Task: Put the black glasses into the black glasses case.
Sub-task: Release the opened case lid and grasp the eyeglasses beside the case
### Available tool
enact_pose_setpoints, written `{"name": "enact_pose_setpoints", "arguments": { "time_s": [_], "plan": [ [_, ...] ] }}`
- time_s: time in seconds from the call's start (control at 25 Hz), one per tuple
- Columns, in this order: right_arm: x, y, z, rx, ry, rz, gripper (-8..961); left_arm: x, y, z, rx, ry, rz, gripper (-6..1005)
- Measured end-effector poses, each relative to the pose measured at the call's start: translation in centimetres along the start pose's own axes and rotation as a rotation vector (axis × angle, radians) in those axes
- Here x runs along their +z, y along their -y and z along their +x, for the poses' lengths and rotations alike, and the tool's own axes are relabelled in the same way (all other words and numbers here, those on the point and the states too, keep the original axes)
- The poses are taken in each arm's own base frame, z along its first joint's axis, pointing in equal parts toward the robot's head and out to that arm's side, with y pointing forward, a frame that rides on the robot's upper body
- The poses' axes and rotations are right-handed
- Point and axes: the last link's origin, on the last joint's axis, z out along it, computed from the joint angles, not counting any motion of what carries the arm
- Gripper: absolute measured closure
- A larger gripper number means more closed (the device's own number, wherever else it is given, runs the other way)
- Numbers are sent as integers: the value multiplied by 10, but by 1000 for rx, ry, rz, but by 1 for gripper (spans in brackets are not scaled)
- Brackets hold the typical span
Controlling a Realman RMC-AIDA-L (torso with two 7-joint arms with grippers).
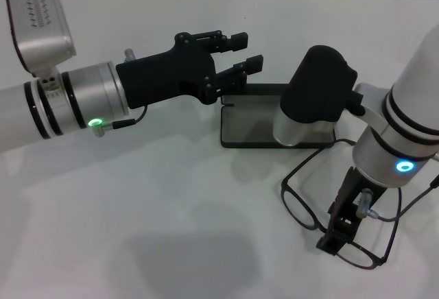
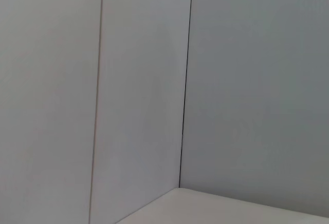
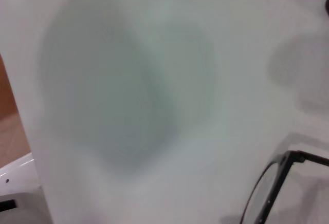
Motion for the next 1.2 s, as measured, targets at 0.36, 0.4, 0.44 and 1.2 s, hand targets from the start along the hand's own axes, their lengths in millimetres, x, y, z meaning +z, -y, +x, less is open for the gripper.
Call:
{"name": "enact_pose_setpoints", "arguments": {
  "time_s": [0.36, 0.4, 0.44, 1.2],
  "plan": [
    [0, 2, 1, -12, 5, 21, 387, 1, 0, 0, -1, -1, 5, 541],
    [0, 2, 0, -14, 7, 23, 405, 1, 0, 0, -1, -1, 6, 541],
    [0, 2, 0, -15, 9, 24, 424, 1, 0, 0, -2, -1, 6, 541],
    [11, 2, 2, -49, 13, 30, 648, 4, -4, -2, -18, -12, -6, 541]
  ]
}}
